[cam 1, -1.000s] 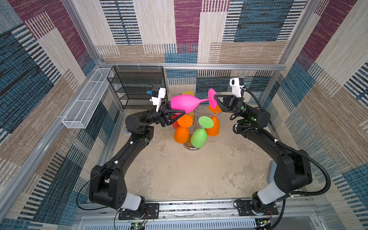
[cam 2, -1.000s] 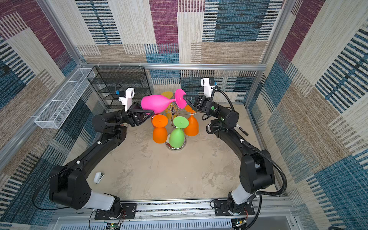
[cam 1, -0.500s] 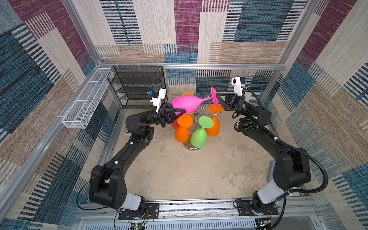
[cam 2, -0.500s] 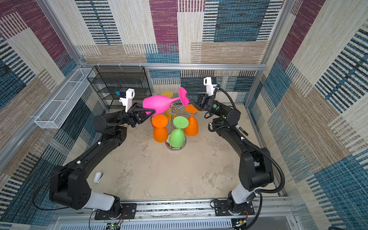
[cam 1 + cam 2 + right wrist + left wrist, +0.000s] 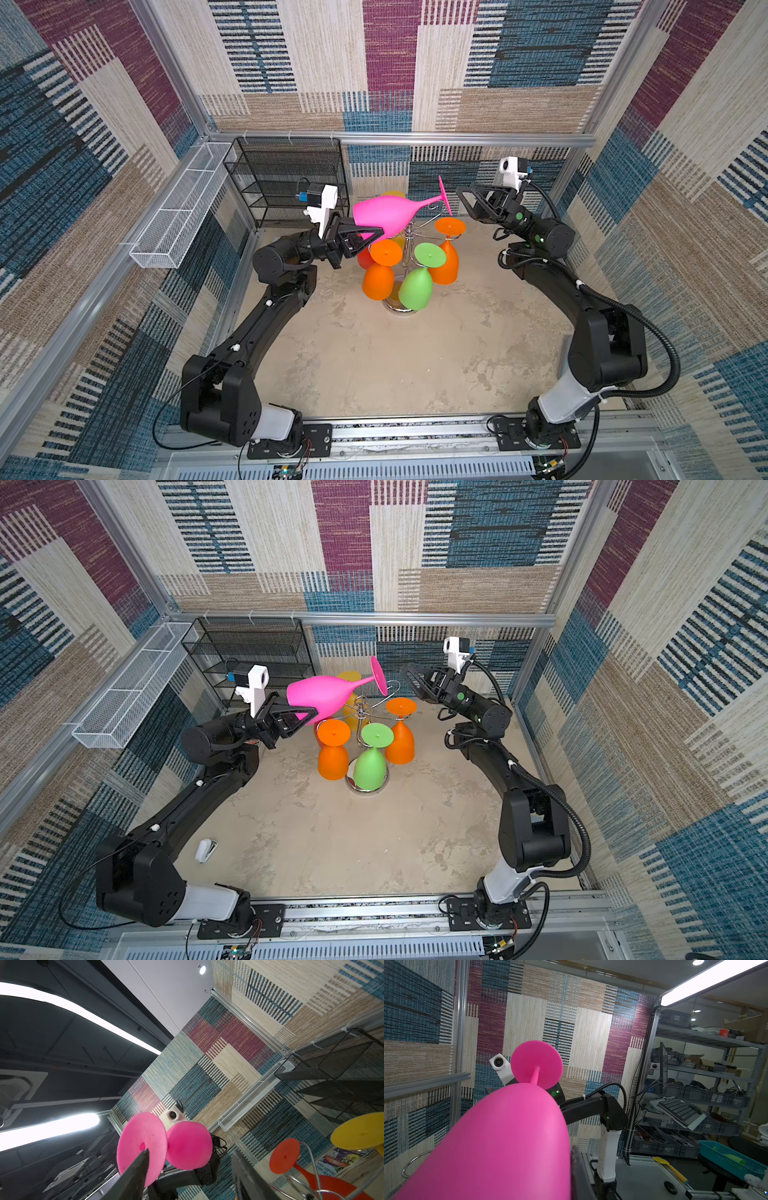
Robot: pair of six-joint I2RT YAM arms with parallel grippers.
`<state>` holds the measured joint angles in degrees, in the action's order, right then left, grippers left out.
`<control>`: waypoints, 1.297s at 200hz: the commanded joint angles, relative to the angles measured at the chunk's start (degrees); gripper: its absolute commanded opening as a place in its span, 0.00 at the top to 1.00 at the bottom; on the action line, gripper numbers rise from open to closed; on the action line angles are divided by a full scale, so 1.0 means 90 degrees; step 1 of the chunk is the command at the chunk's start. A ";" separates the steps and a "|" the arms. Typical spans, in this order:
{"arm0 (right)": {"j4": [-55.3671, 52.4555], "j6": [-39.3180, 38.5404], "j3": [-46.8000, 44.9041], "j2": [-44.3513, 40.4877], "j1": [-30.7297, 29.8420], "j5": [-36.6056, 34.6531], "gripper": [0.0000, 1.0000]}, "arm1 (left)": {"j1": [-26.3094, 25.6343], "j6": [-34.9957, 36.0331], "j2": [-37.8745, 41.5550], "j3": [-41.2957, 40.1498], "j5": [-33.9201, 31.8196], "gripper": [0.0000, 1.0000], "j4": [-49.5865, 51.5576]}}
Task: Take the wine glass off the wine glass rack
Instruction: Pick up the wine glass from the wine glass rack, then place the wine glass at the bottom-center of the table.
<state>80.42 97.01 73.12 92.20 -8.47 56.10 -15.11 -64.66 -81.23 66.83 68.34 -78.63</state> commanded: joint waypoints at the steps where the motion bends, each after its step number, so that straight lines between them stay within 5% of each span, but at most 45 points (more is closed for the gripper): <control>1: -0.0724 -0.2062 0.0012 -0.0736 -0.0005 0.0330 0.27 | 0.0000 -0.0064 0.0041 0.0177 0.0218 1.00 -0.0056; 24: -0.4309 -0.4886 0.0327 -0.1738 -0.0010 -0.0120 0.25 | -0.0003 0.0535 0.0167 0.0298 0.0293 1.00 0.0857; 41: -0.6246 -0.6364 0.0582 -0.2392 -0.0012 -0.0875 0.23 | -0.0043 0.1962 0.0473 0.0439 0.0202 1.00 0.2840; 69: -0.7753 -0.7364 0.0499 -0.3202 -0.0003 -0.1818 0.22 | -0.0569 0.6112 0.1039 0.1468 -0.0986 1.00 0.8510; 116: -0.9314 -0.8264 -0.0123 -0.4245 -0.0006 -0.3772 0.22 | -0.1515 0.8248 0.1081 0.3157 -0.2810 1.00 1.2388; 151: -1.0123 -0.8444 -0.0342 -0.4396 -0.0006 -0.4852 0.22 | -0.2664 0.9023 0.1079 0.3891 -0.3846 1.00 1.3988; 210: -1.0703 -0.8562 -0.0655 -0.4434 -0.0006 -0.6176 0.18 | -0.5136 0.9579 0.0433 0.4544 -0.6777 1.00 1.6002; 259: -1.0802 -0.8630 -0.0987 -0.4478 -0.0006 -0.6721 0.16 | -0.5783 0.9284 -0.0641 0.4533 -0.7872 1.00 1.7359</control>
<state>-16.45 20.08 65.08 52.01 -8.49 -0.69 -65.73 18.98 -83.24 107.50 5.56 68.23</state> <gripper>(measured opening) 0.842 0.069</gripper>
